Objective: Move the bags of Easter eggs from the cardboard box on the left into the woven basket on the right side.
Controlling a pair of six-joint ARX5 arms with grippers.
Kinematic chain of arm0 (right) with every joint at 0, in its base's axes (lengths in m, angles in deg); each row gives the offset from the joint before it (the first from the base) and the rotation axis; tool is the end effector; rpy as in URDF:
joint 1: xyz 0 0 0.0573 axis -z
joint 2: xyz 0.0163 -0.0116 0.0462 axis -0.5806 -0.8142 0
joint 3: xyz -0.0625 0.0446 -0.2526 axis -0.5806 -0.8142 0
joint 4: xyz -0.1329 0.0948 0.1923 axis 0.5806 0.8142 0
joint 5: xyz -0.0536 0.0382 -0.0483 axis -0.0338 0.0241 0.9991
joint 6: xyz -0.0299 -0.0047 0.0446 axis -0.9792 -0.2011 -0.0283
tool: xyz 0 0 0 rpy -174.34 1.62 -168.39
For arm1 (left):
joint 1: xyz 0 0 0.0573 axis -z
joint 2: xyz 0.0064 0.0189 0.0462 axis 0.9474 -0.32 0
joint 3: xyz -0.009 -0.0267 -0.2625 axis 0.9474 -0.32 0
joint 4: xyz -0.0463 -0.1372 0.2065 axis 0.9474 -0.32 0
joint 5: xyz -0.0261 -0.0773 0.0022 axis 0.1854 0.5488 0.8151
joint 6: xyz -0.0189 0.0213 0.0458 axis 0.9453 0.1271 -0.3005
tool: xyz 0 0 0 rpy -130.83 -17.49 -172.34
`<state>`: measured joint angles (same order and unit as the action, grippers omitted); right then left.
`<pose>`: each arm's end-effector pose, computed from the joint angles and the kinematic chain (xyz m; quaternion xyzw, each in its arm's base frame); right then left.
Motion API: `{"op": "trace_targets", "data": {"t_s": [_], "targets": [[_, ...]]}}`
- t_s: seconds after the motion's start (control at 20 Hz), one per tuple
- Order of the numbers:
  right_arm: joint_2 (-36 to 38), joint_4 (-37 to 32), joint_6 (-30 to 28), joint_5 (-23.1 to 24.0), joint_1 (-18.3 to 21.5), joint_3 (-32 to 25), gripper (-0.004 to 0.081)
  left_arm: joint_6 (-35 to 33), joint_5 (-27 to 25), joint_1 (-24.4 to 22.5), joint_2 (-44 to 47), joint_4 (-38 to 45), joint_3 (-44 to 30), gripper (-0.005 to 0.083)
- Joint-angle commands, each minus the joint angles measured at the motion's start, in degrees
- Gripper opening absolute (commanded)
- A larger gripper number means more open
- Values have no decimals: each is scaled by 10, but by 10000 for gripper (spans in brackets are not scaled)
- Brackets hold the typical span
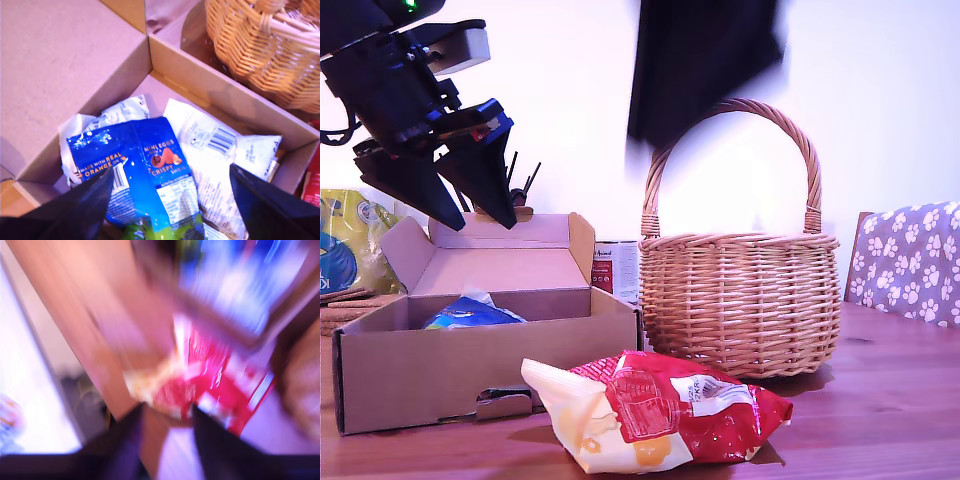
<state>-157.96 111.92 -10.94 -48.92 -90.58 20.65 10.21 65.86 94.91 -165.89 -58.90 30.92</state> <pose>0.1622 0.2342 0.2469 -0.2913 0.4672 0.4272 0.7172 0.2686 -0.1212 0.2483 0.1182 0.3955 -0.2676 0.8706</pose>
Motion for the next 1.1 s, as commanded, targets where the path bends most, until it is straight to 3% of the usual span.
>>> {"op": "trace_targets", "data": {"t_s": [0.0,0.15,0.45,0.8,1.05], "targets": [[-16,6,32,31,-7,-14,659,8,-1,-1,-13,-1,-4,676],[-55,8,85,43,9,-14,659,8,-1,-1,-13,-1,-4,676],[-98,-5,121,47,56,-14,672,8,1,-1,-13,-1,-4,676],[-140,-77,177,-80,108,-14,684,8,1,-1,-13,0,-4,676],[-184,-96,178,-57,111,-14,693,8,4,-1,-13,2,-4,676]]}}
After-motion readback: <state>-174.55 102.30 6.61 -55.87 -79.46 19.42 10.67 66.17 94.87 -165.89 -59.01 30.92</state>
